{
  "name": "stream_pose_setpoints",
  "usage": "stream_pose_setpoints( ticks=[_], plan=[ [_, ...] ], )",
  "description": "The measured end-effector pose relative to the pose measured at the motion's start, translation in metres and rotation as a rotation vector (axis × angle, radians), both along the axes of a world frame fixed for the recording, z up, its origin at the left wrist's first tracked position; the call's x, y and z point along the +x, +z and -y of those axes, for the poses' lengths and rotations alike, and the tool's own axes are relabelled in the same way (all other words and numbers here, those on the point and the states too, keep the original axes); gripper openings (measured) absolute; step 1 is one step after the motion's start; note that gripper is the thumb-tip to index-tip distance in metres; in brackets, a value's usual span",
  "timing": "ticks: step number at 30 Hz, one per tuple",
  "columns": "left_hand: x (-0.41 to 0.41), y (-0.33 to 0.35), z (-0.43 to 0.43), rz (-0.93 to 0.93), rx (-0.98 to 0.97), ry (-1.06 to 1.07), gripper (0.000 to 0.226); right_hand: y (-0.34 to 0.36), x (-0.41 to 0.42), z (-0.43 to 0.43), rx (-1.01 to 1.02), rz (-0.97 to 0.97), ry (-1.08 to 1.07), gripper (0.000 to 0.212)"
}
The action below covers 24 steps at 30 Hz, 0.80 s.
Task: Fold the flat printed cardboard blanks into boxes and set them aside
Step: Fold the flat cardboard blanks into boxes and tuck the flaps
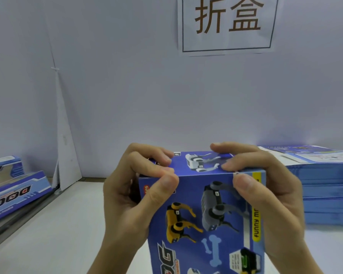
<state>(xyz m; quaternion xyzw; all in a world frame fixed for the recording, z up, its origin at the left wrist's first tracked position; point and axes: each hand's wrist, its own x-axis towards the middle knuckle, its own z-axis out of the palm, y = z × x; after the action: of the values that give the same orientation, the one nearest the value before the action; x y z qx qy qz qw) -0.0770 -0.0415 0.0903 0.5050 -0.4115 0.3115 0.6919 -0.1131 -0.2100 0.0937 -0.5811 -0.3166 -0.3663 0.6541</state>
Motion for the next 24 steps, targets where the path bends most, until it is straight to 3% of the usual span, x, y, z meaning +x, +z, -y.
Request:
stream_pose_setpoints(
  ticks=[4,8,12,14,16,19,22,24],
  plan=[
    [0.0,-0.001,0.0,-0.021,0.007,0.016,0.019,-0.001,-0.001,0.0,0.017,-0.015,0.01,0.01],
    [0.002,-0.001,-0.001,0.057,0.061,0.062,0.018,0.004,0.0,0.005,-0.182,0.063,-0.114,0.015],
    [0.004,-0.004,0.002,0.013,0.057,0.028,0.029,0.002,0.004,0.005,-0.102,0.072,-0.088,0.01],
    [0.007,-0.005,0.001,0.018,0.042,0.013,0.024,0.001,0.005,0.003,-0.081,0.043,-0.047,0.01],
    [0.009,-0.005,0.001,0.0,0.009,-0.003,0.014,0.001,0.008,0.003,-0.122,0.01,-0.008,0.025],
    [0.015,-0.006,0.0,-0.09,-0.096,0.102,0.006,-0.003,0.017,0.013,-0.173,-0.196,0.01,0.058],
    [0.027,-0.009,-0.005,-0.258,-0.356,0.267,0.005,-0.006,0.024,0.031,-0.406,-0.577,0.034,0.08],
    [0.034,-0.01,-0.009,-0.407,-0.504,0.232,0.013,-0.005,0.025,0.039,-0.546,-0.797,0.148,0.09]
  ],
)
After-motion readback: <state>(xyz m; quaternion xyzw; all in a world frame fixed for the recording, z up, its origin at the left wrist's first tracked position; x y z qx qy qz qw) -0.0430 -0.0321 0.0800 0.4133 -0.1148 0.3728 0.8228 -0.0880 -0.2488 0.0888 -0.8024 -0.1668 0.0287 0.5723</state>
